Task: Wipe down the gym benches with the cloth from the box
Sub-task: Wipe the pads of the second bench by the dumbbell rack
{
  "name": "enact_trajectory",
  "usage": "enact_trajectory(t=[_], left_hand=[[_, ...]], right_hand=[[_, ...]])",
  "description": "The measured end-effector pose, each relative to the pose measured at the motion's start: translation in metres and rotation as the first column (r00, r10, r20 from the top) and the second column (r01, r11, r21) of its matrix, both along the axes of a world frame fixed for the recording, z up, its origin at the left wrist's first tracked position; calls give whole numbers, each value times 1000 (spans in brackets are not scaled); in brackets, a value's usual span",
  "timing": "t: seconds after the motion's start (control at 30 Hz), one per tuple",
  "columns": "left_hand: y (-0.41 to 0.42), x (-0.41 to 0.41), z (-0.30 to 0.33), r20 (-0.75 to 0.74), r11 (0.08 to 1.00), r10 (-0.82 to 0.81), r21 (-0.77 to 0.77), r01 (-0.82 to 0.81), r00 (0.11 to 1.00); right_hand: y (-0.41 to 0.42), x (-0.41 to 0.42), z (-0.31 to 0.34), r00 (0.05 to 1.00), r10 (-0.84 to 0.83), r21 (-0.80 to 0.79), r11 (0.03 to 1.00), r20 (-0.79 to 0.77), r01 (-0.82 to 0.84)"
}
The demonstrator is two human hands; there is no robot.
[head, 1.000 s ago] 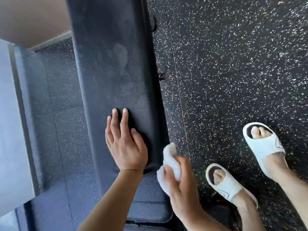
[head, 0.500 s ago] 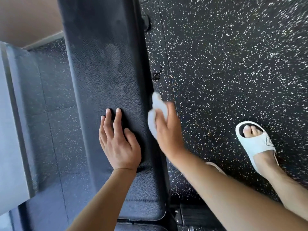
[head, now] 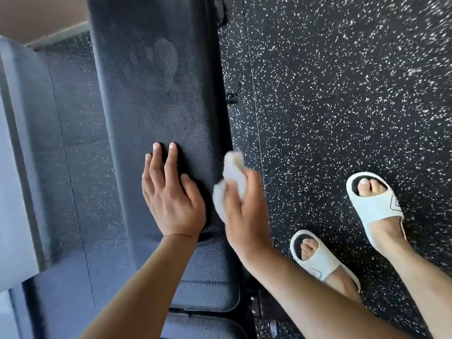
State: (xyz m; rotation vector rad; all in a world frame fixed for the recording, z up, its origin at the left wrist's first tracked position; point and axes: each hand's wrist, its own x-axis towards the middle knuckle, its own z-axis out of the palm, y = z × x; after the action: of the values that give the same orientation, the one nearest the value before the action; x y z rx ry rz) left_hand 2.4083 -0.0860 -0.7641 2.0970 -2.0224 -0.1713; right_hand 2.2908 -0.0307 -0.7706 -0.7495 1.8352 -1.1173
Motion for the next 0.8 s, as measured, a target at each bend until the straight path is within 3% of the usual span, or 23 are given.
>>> enact_trajectory(t=[0.1, 0.17, 0.23, 0.3, 0.43, 0.57, 0.63, 0.73, 0.8], left_hand=[[0, -1, 2, 0, 1000, 4, 16, -4, 1000], [-1, -1, 3, 11, 1000, -3, 20, 3, 1000], [-1, -1, 4, 20, 1000, -1, 27, 1, 1000], [-1, 0, 4, 23, 999, 5, 36, -6, 1000], [-1, 1, 3, 33, 999, 12, 42, -13, 999], [-1, 0, 5, 50, 999, 2, 53, -4, 999], [-1, 1, 5, 51, 998, -1, 56, -2, 999], [-1, 2, 3, 43, 998, 5, 68, -8, 999], [-1, 2, 3, 43, 997, 3, 78, -6, 999]], right_hand=[[-88, -13, 8, 930, 160, -152, 964, -332, -220], [-135, -20, 10, 749, 287, -161, 872, -597, -462], [-187, -28, 9, 559, 361, -92, 776, -747, -624], [-250, -35, 9, 451, 381, -8, 757, -807, -653], [-350, -38, 22, 328, 465, 126, 710, -822, -692], [-323, -19, 27, 239, 469, 138, 637, -851, -758], [-273, -10, 26, 170, 504, 104, 471, -847, -876], [-217, -14, 26, -46, 519, 119, 109, -853, -987], [-231, -26, 26, -123, 472, 138, -3, -873, -990]])
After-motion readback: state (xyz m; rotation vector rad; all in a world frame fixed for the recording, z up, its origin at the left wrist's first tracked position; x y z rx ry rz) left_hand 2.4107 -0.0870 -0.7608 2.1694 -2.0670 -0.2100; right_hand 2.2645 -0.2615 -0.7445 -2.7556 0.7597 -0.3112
